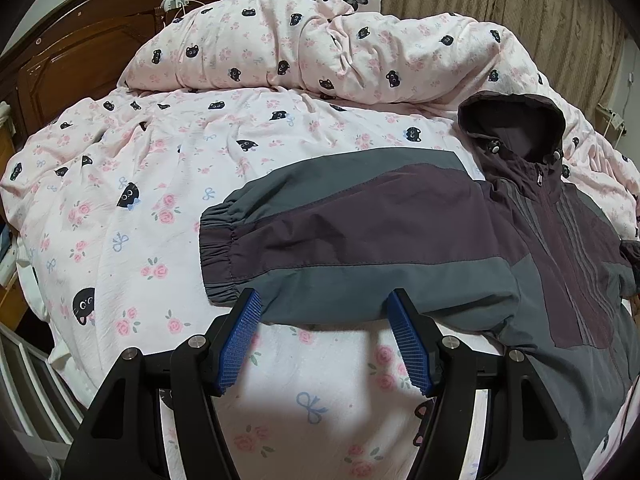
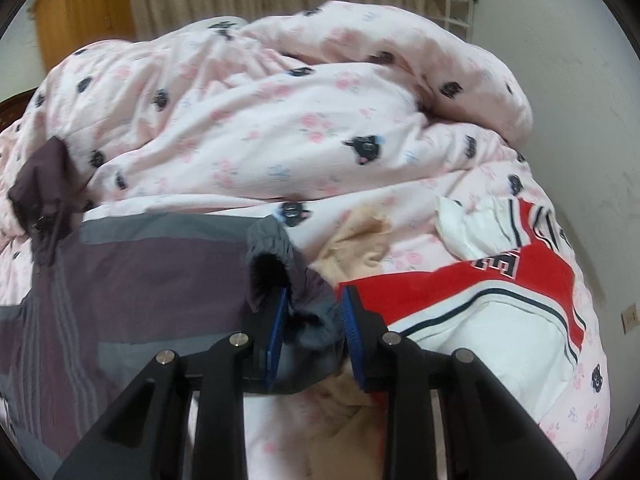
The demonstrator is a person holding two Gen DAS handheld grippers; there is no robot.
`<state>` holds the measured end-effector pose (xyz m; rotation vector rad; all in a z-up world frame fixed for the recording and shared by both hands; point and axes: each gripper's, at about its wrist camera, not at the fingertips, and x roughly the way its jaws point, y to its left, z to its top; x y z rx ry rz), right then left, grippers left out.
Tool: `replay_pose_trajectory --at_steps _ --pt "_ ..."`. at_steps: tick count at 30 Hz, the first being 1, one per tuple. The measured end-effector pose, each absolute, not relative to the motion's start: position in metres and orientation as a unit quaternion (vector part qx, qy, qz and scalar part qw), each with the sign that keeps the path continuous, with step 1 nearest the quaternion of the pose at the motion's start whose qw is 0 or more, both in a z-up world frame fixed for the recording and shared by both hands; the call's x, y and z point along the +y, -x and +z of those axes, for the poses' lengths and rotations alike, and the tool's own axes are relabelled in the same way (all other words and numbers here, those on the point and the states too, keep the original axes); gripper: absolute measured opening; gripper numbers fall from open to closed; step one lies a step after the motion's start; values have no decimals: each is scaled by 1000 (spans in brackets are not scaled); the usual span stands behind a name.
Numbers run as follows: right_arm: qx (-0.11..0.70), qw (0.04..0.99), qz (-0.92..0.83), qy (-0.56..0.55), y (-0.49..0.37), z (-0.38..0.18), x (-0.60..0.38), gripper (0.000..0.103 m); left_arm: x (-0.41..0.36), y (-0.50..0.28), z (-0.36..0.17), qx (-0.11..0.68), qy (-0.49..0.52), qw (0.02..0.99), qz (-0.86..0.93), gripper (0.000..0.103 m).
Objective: Fold clothes
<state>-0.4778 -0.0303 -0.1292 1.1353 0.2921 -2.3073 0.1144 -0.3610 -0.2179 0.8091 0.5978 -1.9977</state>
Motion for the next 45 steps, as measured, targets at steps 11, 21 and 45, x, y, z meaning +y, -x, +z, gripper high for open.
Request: replay_pose_trajectory --at_steps 11,21,45 --pt "68 214 -889 -399 498 -107 10 30 -358 -110 -219 238 -327 431 -807 61" --pt "144 334 -851 -379 470 -104 -50 34 -353 -104 -220 231 -333 427 -808 61" --pt "141 351 -842 -385 440 -115 -10 36 -311 -104 -217 233 -331 363 -839 61"
